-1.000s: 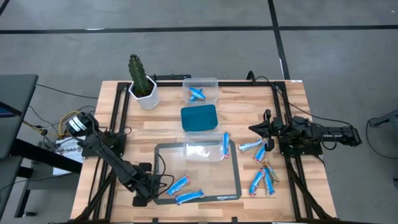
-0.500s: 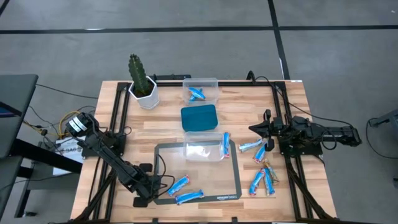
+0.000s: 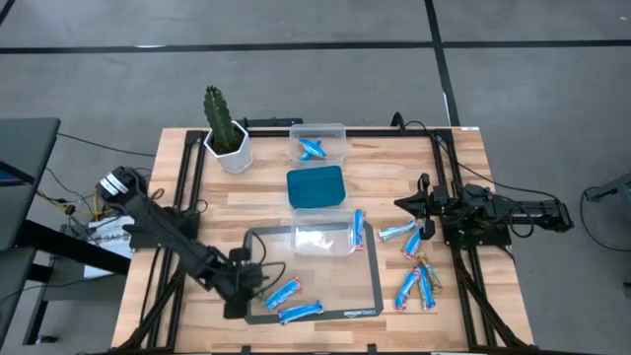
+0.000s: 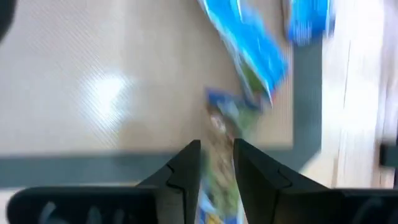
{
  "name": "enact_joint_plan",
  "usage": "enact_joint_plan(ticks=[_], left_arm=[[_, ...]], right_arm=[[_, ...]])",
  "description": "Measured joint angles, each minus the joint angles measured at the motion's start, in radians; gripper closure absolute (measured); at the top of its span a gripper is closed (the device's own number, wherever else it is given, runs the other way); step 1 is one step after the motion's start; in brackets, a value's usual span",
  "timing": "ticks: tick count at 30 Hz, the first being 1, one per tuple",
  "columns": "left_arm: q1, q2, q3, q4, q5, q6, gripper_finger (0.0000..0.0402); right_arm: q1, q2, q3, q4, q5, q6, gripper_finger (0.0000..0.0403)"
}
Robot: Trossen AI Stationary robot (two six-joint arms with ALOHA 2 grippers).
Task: Pick and place Granola Bars by type
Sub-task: Put the left blue granola bar into the blue bin
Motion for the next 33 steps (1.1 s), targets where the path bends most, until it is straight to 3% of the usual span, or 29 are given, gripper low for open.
enact_joint_plan(ticks=[3,7,17,22,33], left_arm=[[0.038,-0.036,0.0,0.008,-0.038,0.033,0.0313],[0.062,-0.041,0.0,-0.005,0.023,0.074,0.0314],[-0.005,-0.026,0.0,-0.097,0.107,0.012,0.0313],[-0.036,0.039,0.0,-0.077,0.153,0.0,0.0295],[-0.033,0.065,0.001,-0.046,0.122,0.021,0.0241]], right_arm=[[0.0,0.0,0.0,0.0,0.0,0.0,0.0403],[0.0,0.0,0.0,0.0,0.0,0.0,0.0403],[0.0,0.0,0.0,0.0,0.0,0.0,0.0403],[0.0,0.0,0.0,0.0,0.0,0.0,0.0403],[0.0,0.0,0.0,0.0,0.0,0.0,0.0403]])
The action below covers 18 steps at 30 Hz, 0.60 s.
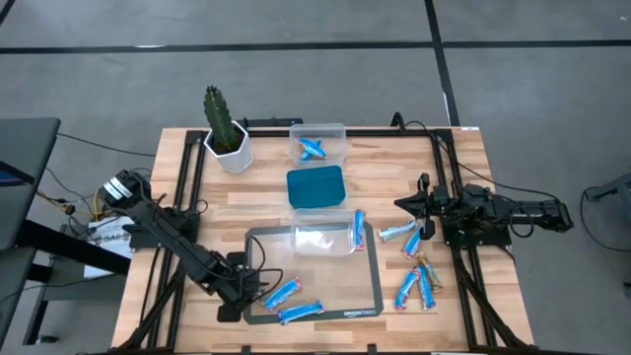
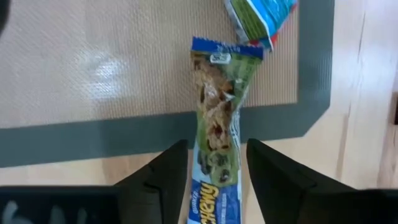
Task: Pick and place Granola Bars by type
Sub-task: Put the left blue granola bar into the blue bin
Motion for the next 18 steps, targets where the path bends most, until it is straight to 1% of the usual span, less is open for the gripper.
enact_joint_plan(ticks=[5,18], left_arm=[[0.0,0.032,0.0,0.02,0.01,0.008,0.0232],[0.002,0.062,0.0,0.048,0.016,0.021,0.0232]], right_arm=[[0.0,0.0,0.0,0.0,0.0,0.0,0.0403],[0.0,0.0,0.0,0.001,0.0,0.0,0.0403]])
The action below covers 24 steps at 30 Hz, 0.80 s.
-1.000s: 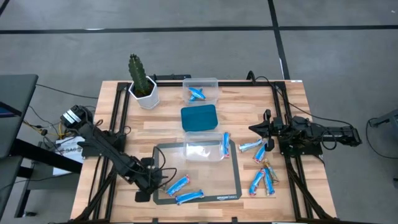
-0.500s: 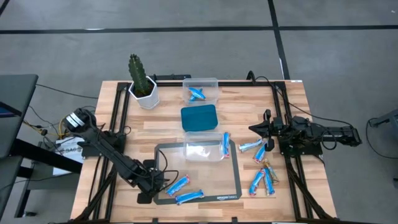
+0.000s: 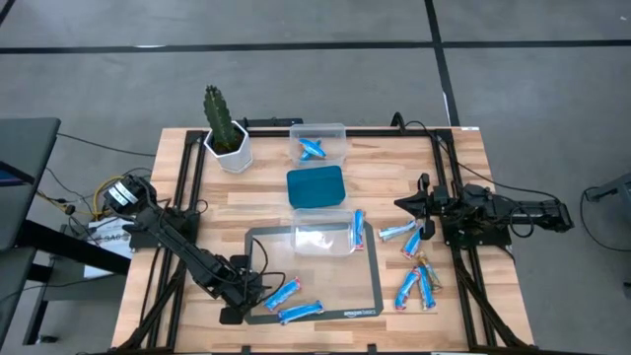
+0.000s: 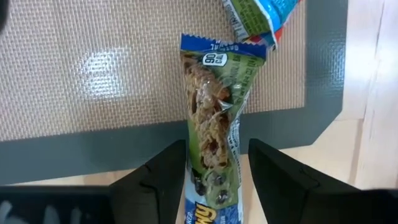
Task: Pick and place Granola Bars by type
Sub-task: Put the left blue granola bar into the blue bin
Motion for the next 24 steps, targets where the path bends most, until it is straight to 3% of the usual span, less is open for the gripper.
enact_joint_plan(ticks=[8,18,24], left_arm=[[0.001,0.0,0.0,-0.004,-0.004,-0.011,0.0242],[0.001,0.0,0.0,-0.003,0.008,-0.013,0.0337],[0.003,-0.001,0.0,0.008,0.009,-0.013,0.0365]], right_arm=[[0.0,0.0,0.0,-0.001,0.0,0.0,0.0403],[0.0,0.0,0.0,-0.001,0.0,0.0,0.0403],[0.0,0.0,0.0,-0.001,0.0,0.0,0.0403]])
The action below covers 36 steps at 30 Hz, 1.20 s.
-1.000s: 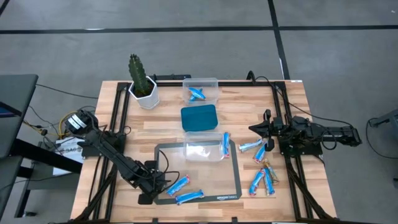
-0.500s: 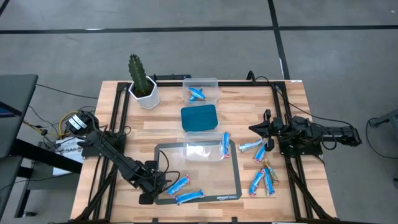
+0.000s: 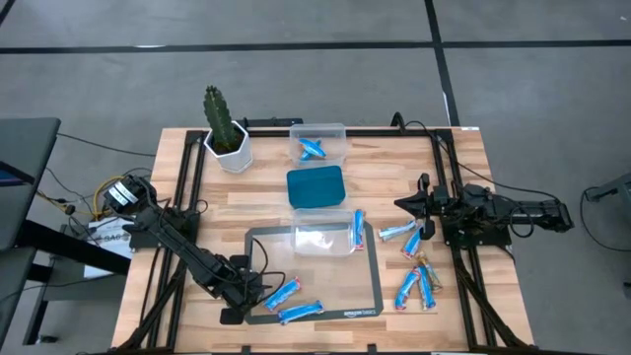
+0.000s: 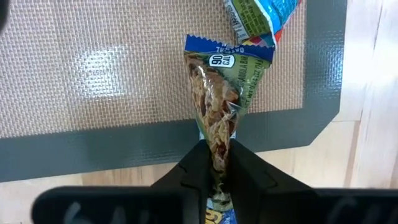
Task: Pick and place Granola Bars by type
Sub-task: Put the left blue granola bar into the blue bin
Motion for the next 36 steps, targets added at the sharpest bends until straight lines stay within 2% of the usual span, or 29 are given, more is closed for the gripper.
enact_joint_plan(ticks=[4,10,18,26,36], left_arm=[[0.02,-0.021,-0.001,0.048,-0.005,0.0,0.0369],[0.077,-0.114,0.0,0.081,-0.107,0.012,0.037],[0.185,-0.27,0.0,0.103,-0.337,0.086,0.037],[0.407,-0.39,0.0,0.174,-0.491,0.313,0.037],[0.724,-0.411,0.0,0.408,-0.489,0.644,0.037]], right_arm=[[0.0,0.0,0.0,0.0,0.0,0.0,0.0403],[0.0,0.0,0.0,0.0,0.0,0.0,0.0403],[0.0,0.0,0.0,0.0,0.0,0.0,0.0403],[0.0,0.0,0.0,0.0,0.0,0.0,0.0403],[0.0,0.0,0.0,0.0,0.0,0.0,0.0403]])
